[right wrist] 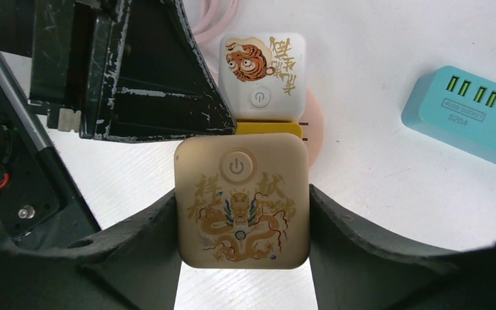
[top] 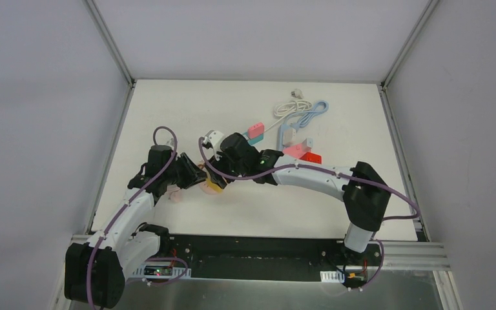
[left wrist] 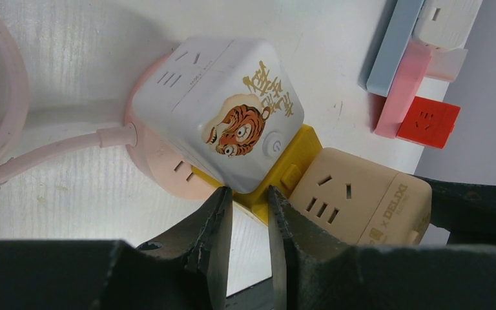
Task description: Pull the plug off the socket
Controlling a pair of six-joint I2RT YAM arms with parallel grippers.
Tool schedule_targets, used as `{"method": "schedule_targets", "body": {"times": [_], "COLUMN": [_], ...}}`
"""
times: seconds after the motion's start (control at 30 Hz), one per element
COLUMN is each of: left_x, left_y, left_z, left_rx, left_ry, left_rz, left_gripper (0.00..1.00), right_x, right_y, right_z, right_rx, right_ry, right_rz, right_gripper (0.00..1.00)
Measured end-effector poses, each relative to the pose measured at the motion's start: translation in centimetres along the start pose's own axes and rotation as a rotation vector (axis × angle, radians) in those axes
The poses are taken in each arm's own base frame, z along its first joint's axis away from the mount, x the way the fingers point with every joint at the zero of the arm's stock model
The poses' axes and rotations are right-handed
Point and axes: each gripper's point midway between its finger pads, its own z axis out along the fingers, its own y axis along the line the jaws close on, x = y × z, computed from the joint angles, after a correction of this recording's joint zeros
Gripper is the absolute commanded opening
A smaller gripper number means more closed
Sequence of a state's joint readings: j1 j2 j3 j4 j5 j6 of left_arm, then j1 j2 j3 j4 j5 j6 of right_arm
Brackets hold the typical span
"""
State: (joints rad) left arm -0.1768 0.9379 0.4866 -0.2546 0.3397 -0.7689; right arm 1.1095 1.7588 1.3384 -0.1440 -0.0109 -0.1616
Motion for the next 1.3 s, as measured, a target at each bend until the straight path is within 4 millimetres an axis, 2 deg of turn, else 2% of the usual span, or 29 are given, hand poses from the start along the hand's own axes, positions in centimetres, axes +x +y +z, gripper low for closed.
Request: {"method": "schedule_targets", "body": {"times": [0.23, 0.5, 0.77, 1.03, 1.3], "left_x": [-0.2, 0.0, 0.0, 0.1, 0.0], "left_y": [-0.2, -0.1, -0.2, -0.2, -0.3], "left_z": [0.1, 0.1, 0.2, 0.1, 0.1], "left_rx": [0.01, 0.005, 0.008, 0.0, 0.001], "left_ry": [-0.008, -0.001, -0.004, 0.001, -0.007], "left_rz": [0.003, 0.006, 0.006, 0.009, 0.016], "left_gripper": [0.25, 0.25, 0.24, 0.24, 0.24], "right_x": [-0.4, 0.0, -0.4, -0.1, -0.4], "right_y": [-1.1, -0.3, -1.0, -0.3, -1.3], "right_z": [0.0, -0.1, -0.2, -0.2, -0.2], "right_rx": [-0.085, -0.012, -0.094, -0.023, -0.117], "right_ry": [-0.006, 0.025, 0.019, 0.052, 0.004], "right_rz": [0.135, 0.005, 0.121, -0.02, 0.154], "right_gripper": [0.0, 0.0, 0.0, 0.0, 0.0]}}
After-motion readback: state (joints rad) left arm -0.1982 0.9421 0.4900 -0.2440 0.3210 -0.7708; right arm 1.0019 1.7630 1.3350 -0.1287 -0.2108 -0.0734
